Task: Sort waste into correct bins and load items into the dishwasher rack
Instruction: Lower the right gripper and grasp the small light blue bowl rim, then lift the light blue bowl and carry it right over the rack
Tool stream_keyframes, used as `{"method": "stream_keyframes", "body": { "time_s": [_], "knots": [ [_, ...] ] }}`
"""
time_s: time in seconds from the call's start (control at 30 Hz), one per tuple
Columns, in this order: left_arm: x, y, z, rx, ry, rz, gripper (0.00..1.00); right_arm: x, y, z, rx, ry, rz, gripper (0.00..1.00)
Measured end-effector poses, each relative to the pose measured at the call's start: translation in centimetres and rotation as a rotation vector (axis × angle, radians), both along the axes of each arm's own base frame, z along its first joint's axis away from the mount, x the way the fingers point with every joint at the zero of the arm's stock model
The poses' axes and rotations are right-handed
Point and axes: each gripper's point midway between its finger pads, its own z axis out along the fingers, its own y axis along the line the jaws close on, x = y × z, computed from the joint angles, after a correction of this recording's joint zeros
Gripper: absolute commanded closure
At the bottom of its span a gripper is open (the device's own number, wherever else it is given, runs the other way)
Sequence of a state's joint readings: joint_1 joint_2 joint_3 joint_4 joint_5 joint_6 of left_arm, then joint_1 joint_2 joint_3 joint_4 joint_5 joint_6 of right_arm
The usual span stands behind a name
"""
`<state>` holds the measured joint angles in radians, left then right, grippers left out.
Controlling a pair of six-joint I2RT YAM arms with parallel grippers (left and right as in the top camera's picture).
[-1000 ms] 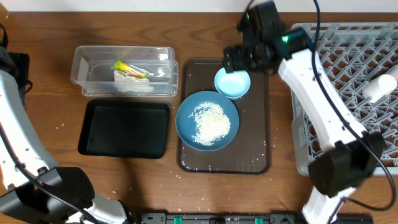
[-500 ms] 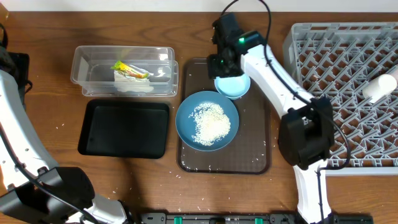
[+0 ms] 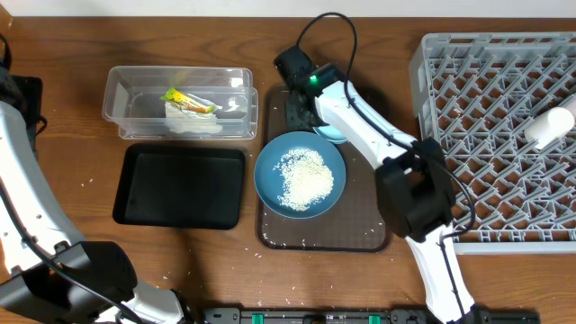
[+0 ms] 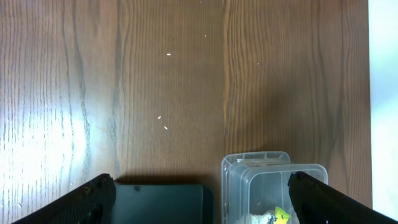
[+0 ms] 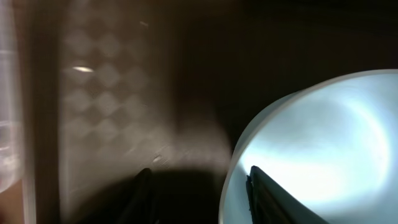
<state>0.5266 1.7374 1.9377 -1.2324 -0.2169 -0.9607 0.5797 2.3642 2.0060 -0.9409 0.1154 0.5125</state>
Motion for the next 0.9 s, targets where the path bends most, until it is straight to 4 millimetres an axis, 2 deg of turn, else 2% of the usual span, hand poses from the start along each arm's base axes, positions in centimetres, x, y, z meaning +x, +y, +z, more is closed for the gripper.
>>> {"method": "stream_keyframes", "body": {
  "time_s": [0.13,0.23,0.37,0.5,0.6,0.7,0.9],
  "knots": [
    [0.0,0.0,0.0,0.0,0.0,0.0,0.08,0.1,-0.1,-0.7,-0.009,0.002,-0.012,0.61],
    [0.0,0.0,0.0,0.0,0.0,0.0,0.08,0.2,-0.1,-0.6,-0.008,-0.003,-0.017,0.79],
    [0.0,0.0,0.0,0.0,0.0,0.0,0.08,0.2,-0.2,-0.6,-0.008,0.0,-0.028,0.85],
    [0.0,0.0,0.0,0.0,0.0,0.0,0.08,-0.4,-0.5,-0.5,-0.023,0.025,-0.028,0.95],
    [0.0,0.0,0.0,0.0,0.0,0.0,0.08,-0.4,-0.6,0.9,-0.028,0.03,-0.029,0.98],
    [0.0,0.0,0.0,0.0,0.0,0.0,0.08,0.1,-0.5,3.1,-0.019,0.017,-0.027,0.99],
    [0.0,0.0,0.0,0.0,0.0,0.0,0.08,1.1,-1.9,9.5,-0.004,-0.022,-0.019,0.99]
  ]
}}
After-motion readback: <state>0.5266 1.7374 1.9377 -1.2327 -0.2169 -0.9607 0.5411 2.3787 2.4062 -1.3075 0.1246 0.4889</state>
